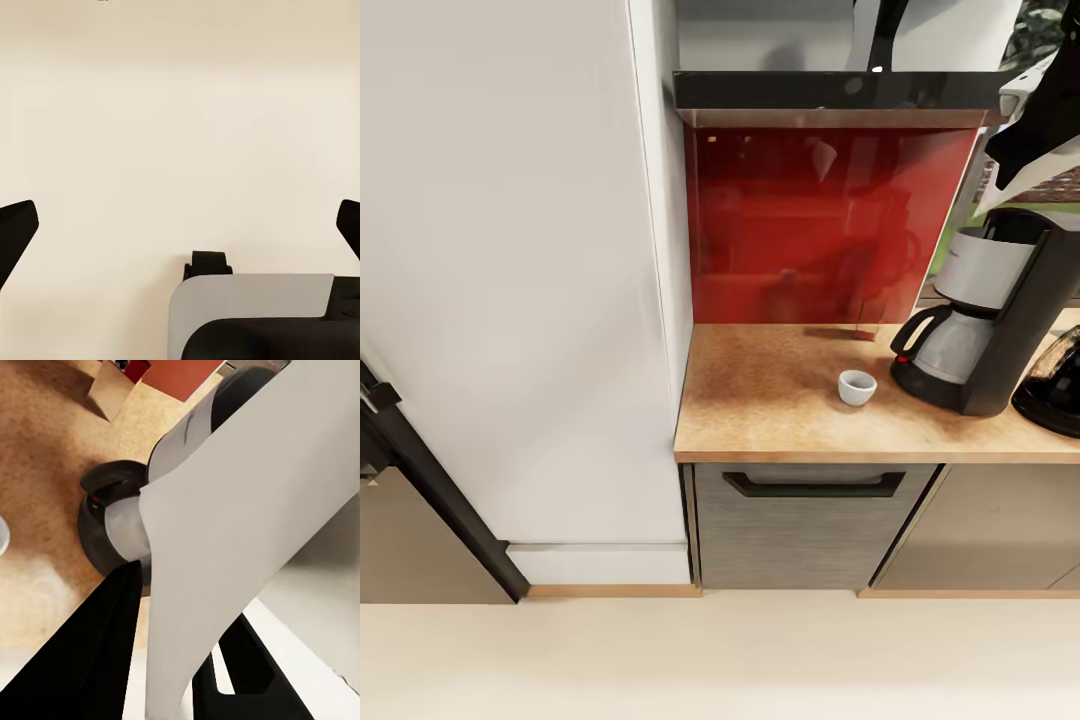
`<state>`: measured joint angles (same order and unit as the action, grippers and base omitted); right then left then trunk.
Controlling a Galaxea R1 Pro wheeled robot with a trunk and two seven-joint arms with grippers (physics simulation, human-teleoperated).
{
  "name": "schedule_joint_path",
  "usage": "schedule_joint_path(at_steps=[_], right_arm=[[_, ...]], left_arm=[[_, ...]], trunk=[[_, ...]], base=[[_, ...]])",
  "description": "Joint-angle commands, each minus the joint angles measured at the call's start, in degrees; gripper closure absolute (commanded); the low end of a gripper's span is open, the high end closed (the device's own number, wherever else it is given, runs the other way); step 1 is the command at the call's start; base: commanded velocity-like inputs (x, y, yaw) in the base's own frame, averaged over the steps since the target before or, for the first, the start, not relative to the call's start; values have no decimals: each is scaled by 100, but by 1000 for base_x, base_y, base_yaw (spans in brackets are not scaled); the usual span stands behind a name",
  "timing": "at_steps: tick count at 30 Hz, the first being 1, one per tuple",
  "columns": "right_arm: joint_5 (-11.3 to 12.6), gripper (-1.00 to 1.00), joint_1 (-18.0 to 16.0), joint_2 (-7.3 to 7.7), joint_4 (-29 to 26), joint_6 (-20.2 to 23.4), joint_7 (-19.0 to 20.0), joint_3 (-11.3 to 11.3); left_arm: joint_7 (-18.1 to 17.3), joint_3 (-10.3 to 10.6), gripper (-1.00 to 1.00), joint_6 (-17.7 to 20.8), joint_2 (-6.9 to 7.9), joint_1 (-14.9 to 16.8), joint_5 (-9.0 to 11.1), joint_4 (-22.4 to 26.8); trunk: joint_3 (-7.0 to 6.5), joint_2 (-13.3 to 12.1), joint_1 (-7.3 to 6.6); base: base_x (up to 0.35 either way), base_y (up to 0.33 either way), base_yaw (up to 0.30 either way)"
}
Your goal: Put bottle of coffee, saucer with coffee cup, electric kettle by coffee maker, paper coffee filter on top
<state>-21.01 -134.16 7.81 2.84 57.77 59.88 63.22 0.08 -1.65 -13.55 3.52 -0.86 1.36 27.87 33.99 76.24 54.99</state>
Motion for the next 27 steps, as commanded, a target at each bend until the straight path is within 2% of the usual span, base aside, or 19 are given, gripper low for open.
schedule_joint_path(at_steps=[1,14,21,27], right_arm=[[-43,100,-5,1,-3,24,50,-6],[-47,100,-5,-1,-3,24,49,2],[-52,100,-5,1,-3,24,46,1],[-53,100,-5,1,-3,24,45,-7]], left_arm=[[1,-2,-100,-7,0,-2,14,8],[1,-3,-100,-7,0,-2,14,8],[1,-2,-100,-2,0,-2,14,8],[1,-2,-100,-5,0,-2,14,8]], trunk=[[4,2,1],[4,2,1],[-85,-198,-109],[-85,-198,-109]], base=[[57,0,0],[17,0,0],[0,0,0],[0,0,0]])
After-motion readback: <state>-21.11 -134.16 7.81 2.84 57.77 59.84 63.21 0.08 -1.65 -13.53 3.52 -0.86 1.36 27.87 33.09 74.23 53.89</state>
